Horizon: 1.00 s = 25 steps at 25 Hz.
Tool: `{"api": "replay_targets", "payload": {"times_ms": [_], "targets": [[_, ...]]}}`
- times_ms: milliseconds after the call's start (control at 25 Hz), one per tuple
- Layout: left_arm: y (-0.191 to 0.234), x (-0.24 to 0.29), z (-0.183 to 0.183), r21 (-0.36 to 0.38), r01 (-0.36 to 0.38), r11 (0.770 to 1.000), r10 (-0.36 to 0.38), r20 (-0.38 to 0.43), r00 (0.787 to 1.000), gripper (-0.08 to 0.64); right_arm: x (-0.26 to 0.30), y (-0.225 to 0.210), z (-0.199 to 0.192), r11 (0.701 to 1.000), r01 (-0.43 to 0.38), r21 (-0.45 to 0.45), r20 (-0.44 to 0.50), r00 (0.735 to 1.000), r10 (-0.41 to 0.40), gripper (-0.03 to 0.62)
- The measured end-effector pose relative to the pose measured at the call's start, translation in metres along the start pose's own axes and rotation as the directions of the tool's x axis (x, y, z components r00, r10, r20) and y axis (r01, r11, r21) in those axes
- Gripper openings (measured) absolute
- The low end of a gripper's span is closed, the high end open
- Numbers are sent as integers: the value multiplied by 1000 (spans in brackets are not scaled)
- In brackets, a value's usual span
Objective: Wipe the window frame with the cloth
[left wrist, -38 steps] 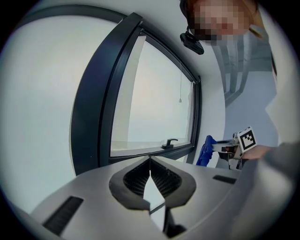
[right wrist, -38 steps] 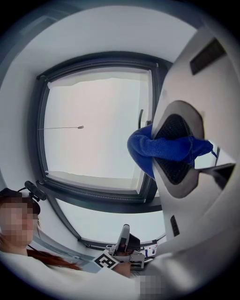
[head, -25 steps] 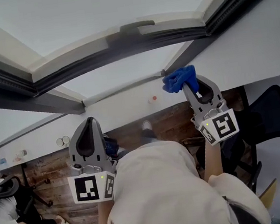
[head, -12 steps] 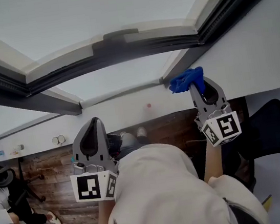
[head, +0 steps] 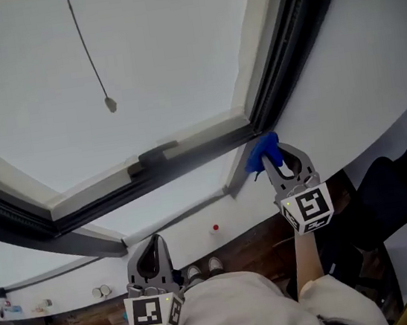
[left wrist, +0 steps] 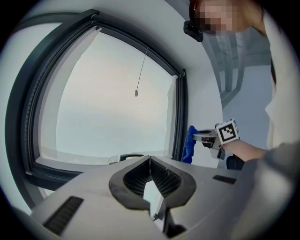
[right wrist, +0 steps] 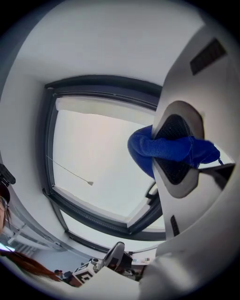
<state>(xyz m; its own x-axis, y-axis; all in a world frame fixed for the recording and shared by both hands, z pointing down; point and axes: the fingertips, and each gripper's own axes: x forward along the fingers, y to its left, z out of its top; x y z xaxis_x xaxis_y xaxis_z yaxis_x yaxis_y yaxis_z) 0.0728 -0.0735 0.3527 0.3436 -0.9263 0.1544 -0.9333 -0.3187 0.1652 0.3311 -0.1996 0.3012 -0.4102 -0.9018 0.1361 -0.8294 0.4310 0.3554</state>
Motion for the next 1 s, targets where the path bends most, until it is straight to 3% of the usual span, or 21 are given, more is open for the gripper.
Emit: {"api": "replay_targets", "payload": {"times_ms": [120, 360, 640, 1000], "targets": [[7, 7, 17, 14, 15, 1000, -15, 31, 999, 9, 21, -46, 54, 995, 90, -45, 87, 992, -86, 87], [21, 15, 25, 11, 20, 1000, -21, 42, 999, 9, 49, -125, 141, 973, 227, -44, 216, 953, -213, 87], [24, 35, 30, -10, 53, 999, -52, 47, 998, 9, 69, -202, 210, 858, 482, -175, 251, 865, -434, 87], [19, 67, 33, -37, 112, 993, -111, 37, 993, 9, 85, -223, 249, 784, 567, -252, 306, 815, -492, 87]]}}
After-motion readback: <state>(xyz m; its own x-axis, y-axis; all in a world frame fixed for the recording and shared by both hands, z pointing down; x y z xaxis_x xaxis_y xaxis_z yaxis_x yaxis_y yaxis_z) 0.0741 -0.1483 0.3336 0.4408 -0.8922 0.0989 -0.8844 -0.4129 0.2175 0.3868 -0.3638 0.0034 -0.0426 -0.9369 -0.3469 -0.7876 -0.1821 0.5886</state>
